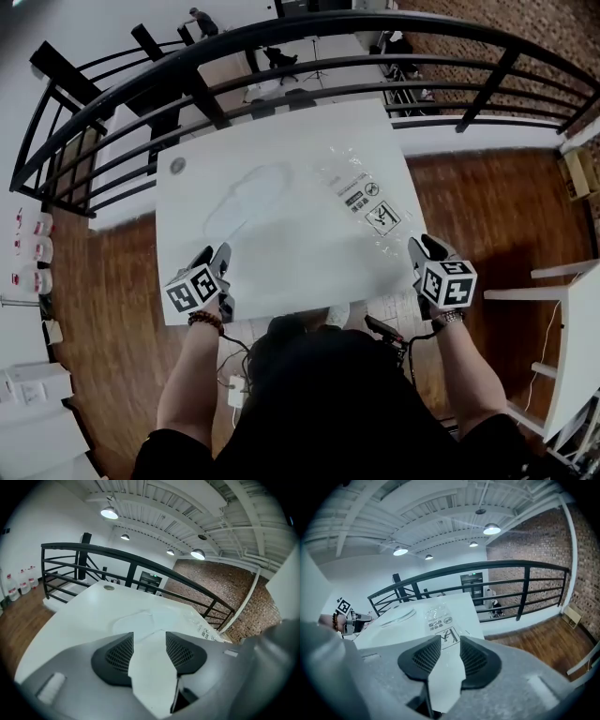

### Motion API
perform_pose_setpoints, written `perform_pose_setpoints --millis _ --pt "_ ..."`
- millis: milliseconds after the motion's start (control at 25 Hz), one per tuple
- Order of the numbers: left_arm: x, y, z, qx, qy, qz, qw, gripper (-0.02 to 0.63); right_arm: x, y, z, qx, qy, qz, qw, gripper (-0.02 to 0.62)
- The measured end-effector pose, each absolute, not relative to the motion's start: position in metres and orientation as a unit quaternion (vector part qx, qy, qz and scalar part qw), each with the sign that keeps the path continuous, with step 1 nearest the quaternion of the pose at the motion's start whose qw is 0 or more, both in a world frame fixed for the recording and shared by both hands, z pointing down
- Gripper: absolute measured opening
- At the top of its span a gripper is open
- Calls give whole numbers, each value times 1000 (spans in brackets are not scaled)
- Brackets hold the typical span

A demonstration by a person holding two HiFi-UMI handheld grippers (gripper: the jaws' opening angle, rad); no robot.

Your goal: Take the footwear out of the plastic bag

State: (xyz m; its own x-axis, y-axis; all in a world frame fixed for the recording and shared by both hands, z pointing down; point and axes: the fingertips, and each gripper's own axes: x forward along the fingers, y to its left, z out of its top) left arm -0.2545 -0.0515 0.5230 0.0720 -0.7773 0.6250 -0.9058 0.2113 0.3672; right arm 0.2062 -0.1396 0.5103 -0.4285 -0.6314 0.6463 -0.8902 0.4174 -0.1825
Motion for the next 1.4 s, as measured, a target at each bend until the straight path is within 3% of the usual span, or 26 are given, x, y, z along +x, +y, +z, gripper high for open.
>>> perform_pose_setpoints --millis 120,240,400,960,1400 --pt "-247 -51 510 640 -670 86 367 201 191 -138 501 462 -817 246 243 109" --pt "-241 -53 495 662 -660 91 343 154 170 -134 488 448 -831 235 232 38" --pt "-227 -44 488 690 -635 93 334 99 141 -123 470 436 -844 217 223 -8" --pt "-177 20 429 793 -545 115 248 18 52 -28 424 415 -871 167 205 -8" --pt "-132 92 385 847 -489 118 171 17 14 58 394 405 -884 127 194 -8"
